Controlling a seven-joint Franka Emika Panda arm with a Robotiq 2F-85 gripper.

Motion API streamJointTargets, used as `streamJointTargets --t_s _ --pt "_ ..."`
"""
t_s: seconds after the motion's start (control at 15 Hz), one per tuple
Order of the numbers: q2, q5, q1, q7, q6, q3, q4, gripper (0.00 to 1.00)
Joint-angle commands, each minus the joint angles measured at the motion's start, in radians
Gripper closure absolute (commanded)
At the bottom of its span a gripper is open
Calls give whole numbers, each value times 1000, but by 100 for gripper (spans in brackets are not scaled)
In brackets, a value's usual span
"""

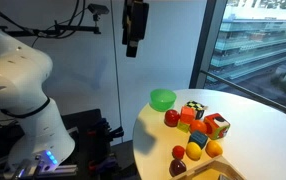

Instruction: Slide the green bowl slightly backwards, pick up the red apple and put it in the green bowl

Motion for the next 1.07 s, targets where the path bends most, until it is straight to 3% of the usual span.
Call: streamJointTargets --t_s 0.0,0.53,1.0 --pt "2 2 -6 -3 -2 4 4 0" --pt "4 1 -9 6 32 6 -23 0" --pt "-11 1 -6 21 184 27 -128 0"
